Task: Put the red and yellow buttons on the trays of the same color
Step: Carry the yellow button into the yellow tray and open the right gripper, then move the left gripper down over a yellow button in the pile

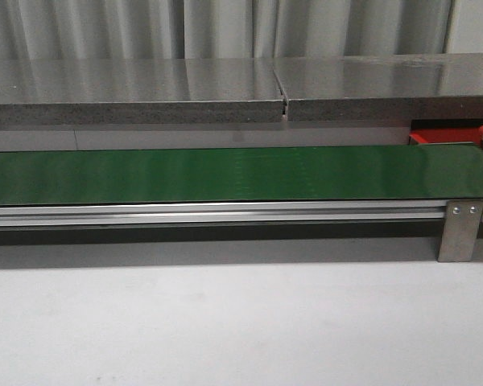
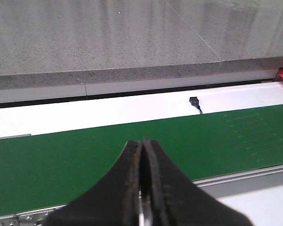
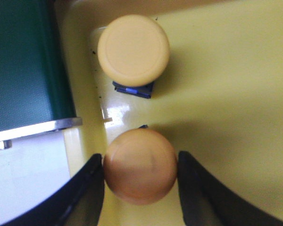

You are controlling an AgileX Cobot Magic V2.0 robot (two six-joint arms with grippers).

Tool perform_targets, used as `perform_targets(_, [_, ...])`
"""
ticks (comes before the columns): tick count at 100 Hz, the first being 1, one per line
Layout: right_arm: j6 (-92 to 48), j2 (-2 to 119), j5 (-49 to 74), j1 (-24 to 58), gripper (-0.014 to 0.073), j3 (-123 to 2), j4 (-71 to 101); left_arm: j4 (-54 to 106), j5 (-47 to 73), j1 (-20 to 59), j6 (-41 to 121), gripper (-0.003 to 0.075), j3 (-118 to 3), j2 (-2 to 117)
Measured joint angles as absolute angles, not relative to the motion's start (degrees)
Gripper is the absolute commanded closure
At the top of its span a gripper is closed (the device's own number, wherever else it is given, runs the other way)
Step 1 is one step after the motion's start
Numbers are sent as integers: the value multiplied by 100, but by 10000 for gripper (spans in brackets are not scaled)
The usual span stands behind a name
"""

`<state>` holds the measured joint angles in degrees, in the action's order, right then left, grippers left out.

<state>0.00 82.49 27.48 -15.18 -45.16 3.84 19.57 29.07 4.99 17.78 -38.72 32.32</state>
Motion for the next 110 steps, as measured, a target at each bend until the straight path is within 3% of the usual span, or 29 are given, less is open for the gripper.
perform_targets(11, [0,8249,2735,-1518,-13,-4516,393,1957,2907,499,1778,739,-3872,3232])
perform_targets(37, [0,8005,2717,-1518,55,-4516,373,1957,2907,499,1778,739,-3872,3232])
perform_targets(48, [0,7660,2717,-1518,189,-4516,263,1957,2907,499,1778,739,-3872,3232])
perform_targets(69, [-41,6768,2933,-1239,667,-4516,71,1957,2907,499,1778,739,-3872,3232])
perform_targets(110, [-163,5039,3176,-61,662,-4327,0,1957,2907,499,1778,739,-3872,3232])
